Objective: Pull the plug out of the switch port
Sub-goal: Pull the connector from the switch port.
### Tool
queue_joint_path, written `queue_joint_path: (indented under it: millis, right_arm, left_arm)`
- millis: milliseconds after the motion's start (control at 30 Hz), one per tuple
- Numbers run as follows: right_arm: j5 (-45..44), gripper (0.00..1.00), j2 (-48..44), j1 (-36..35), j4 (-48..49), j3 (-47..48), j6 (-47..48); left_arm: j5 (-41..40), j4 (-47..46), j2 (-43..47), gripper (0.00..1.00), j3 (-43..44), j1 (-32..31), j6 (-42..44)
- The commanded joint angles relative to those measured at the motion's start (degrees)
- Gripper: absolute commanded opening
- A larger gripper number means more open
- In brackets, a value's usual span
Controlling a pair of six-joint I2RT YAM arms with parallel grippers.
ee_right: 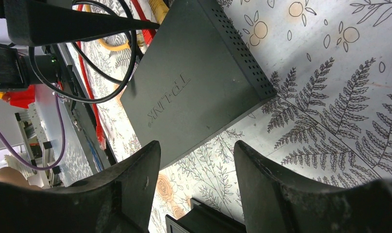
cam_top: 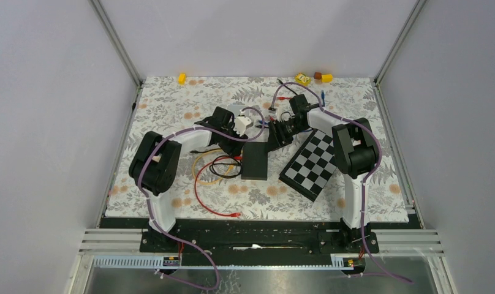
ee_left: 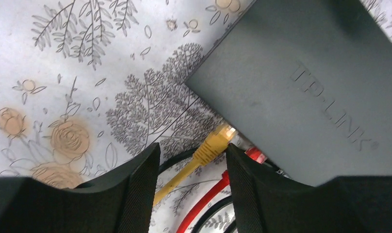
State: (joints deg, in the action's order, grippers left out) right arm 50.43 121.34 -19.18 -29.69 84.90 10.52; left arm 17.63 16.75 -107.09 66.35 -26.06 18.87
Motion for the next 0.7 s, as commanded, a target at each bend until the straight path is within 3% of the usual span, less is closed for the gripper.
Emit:
queue_joint_path:
  millis: [0,267,667]
  right_arm:
    - [-0.85,0.64,0.44,-0.51,-0.19,0.95,0.66]
    - [-1.85,0.64,2.14,-0.52,0.12,1.13,-0.64]
    - [-2.18,0.63,6.46,-0.46,1.52,4.70,-4.63]
  left_arm:
    - [4.27,-0.27,-2.60,0.53,3.85,-1.21,-6.37]
    - [9.70,-0.50,-5.46,0.42,5.03,-1.45,-13.15]
    - [14.21,-0.16,-5.70,0.36,3.44,-0.61,-14.16]
